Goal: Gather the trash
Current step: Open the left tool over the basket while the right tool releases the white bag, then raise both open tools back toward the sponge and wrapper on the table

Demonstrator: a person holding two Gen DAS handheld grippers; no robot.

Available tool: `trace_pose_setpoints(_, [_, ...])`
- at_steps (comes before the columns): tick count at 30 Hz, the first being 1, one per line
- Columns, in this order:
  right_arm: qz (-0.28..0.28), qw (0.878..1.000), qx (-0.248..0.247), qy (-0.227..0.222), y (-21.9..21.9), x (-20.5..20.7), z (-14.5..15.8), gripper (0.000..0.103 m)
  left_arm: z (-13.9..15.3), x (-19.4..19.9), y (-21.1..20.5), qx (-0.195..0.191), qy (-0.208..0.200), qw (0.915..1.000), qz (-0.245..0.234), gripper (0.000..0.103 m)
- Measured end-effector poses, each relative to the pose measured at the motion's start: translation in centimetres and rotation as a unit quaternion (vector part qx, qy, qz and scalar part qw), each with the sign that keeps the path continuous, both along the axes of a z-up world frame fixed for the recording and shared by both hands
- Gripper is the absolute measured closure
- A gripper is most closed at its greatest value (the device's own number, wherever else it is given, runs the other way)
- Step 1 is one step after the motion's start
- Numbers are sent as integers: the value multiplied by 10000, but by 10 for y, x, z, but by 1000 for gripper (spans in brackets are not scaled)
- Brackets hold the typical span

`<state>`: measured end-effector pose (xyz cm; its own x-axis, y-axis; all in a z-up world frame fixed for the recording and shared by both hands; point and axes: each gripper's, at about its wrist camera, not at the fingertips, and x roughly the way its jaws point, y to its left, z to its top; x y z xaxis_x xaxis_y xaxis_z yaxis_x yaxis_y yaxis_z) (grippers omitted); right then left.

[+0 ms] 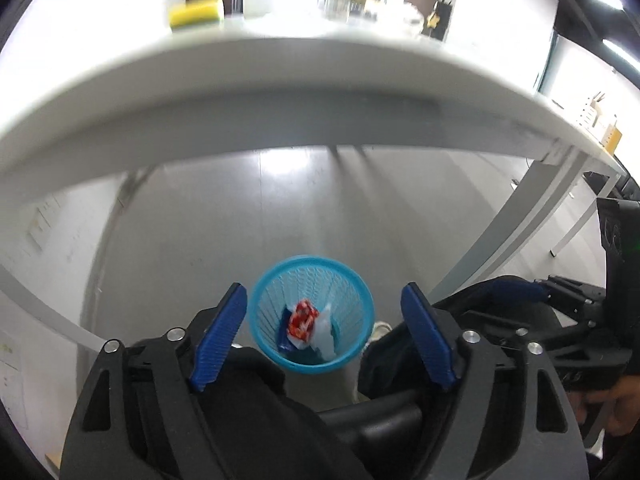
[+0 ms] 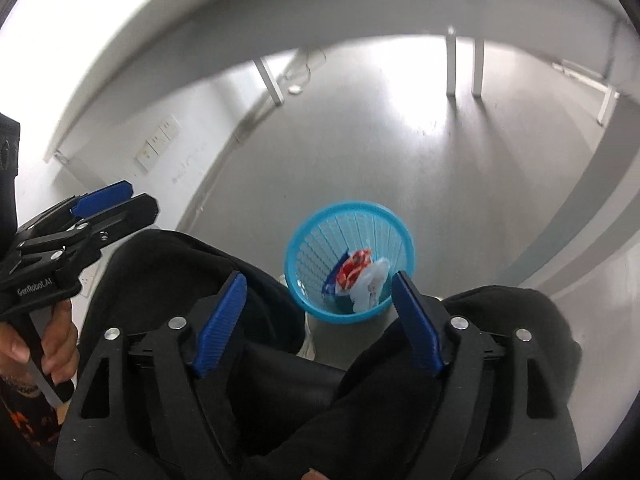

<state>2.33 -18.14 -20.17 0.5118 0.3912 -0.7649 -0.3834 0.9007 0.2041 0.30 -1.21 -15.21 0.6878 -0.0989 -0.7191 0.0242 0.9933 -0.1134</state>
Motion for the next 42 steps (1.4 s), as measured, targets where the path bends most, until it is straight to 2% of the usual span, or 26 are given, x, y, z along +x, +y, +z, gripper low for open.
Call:
trace_pose_setpoints(7, [194,9992,91,-345,-4,-34,16,27,26,-42,18,-63,-401,9992,49,16])
trace_pose_setpoints(9, [273,9981,151,-524,-6,-40,27,25,34,-50,20,76,-565,9983,119,14])
trace_pose_setpoints(13, [357,9943,291,-965,-4,-47,58,19,61,-63,12,436,-1013,9937,176,12])
trace_pose_setpoints(17, [404,9875,307,-1490,-1,-54,98,17,87,-70,14,580,-1314,9895,135,11])
trace_pose_setpoints(23, [342,9766,543,-2051,-8,-48,151,13,118,-57,9,674,-1701,9831,101,9])
trace_pose_setpoints(27, [264,9716,638,-2265,-9,-30,173,10,131,-40,9,704,-1829,9805,125,9])
trace_pose_setpoints(30, [209,9690,708,-2356,-7,-15,187,9,139,-22,17,574,-1844,9809,245,9])
trace_pose_setpoints(35, [77,9686,720,-2377,-11,16,202,9,143,15,44,159,-1655,9848,507,9])
trace_pose_setpoints(42, [72,9685,665,-2401,-1,57,207,9,149,59,68,371,-1645,9814,915,9])
